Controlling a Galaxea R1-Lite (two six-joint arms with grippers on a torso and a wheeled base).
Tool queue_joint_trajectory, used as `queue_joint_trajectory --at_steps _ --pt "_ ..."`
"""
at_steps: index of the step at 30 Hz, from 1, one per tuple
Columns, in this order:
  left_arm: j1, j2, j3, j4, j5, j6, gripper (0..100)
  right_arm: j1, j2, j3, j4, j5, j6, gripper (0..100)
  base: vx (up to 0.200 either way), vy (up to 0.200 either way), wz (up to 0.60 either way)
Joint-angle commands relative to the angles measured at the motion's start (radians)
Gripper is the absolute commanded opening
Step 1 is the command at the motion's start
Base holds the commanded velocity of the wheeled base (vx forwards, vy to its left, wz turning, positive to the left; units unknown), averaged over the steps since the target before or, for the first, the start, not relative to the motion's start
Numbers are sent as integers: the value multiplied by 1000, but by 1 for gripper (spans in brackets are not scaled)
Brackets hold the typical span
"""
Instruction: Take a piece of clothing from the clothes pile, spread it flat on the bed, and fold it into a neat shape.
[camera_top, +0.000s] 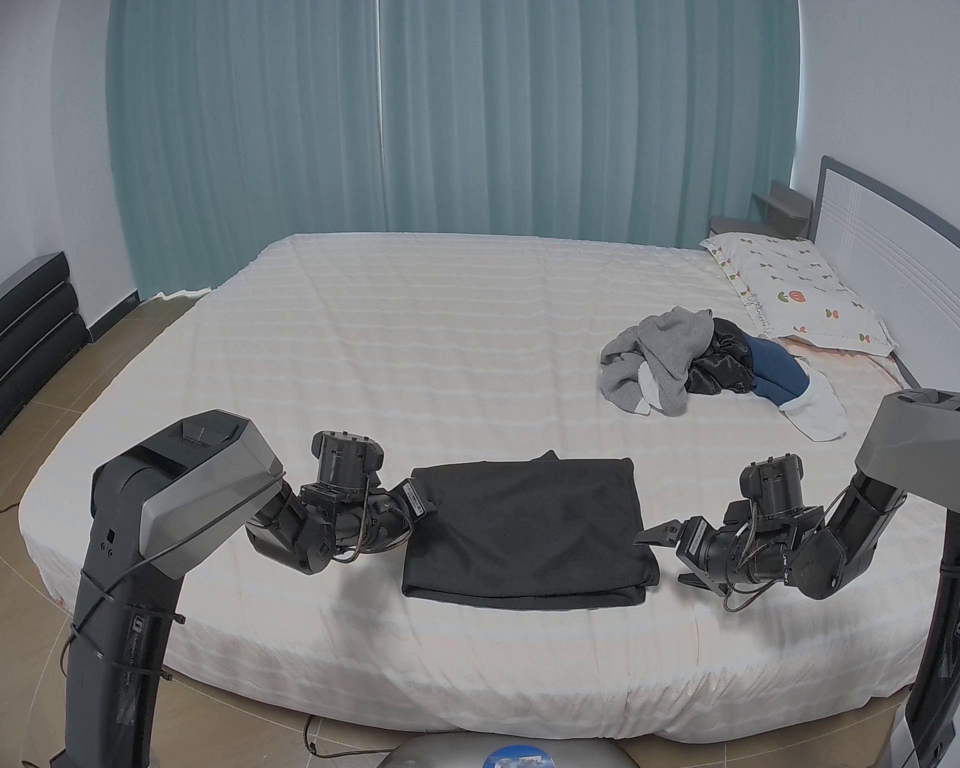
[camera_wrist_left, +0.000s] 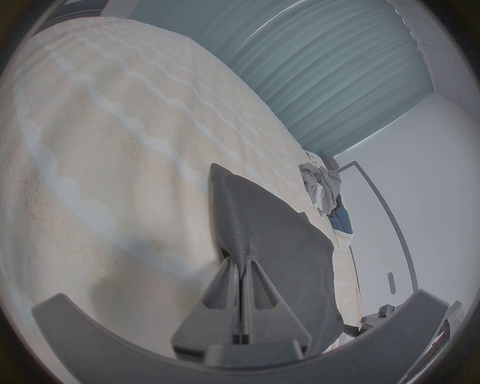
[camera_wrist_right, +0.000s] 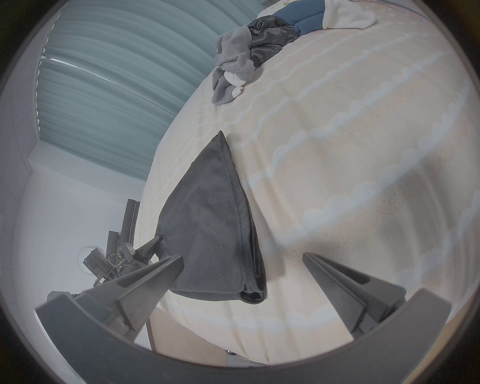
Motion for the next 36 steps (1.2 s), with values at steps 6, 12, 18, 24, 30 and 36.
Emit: queue_joint_trajectory --at_steps 6,12,18,24,30,36 --pt "12 -19 19 1 4 -9 0 -7 2 0 -2 0 2 100 0 0 0" --pt "12 -39 36 1 4 -22 0 -16 4 -2 -2 0 2 100 0 0 0" --pt "17 -50 31 0 11 -69 0 -17 4 -2 -2 0 2 100 0 0 0" --pt "23 -65 38 3 24 -71 0 -14 14 -8 -2 0 3 100 0 133 0" --pt "26 -80 56 1 25 -71 0 -14 14 -11 -2 0 29 100 0 200 0" --pt "35 -94 71 3 25 -71 0 -16 14 -17 -2 0 32 100 0 200 0"
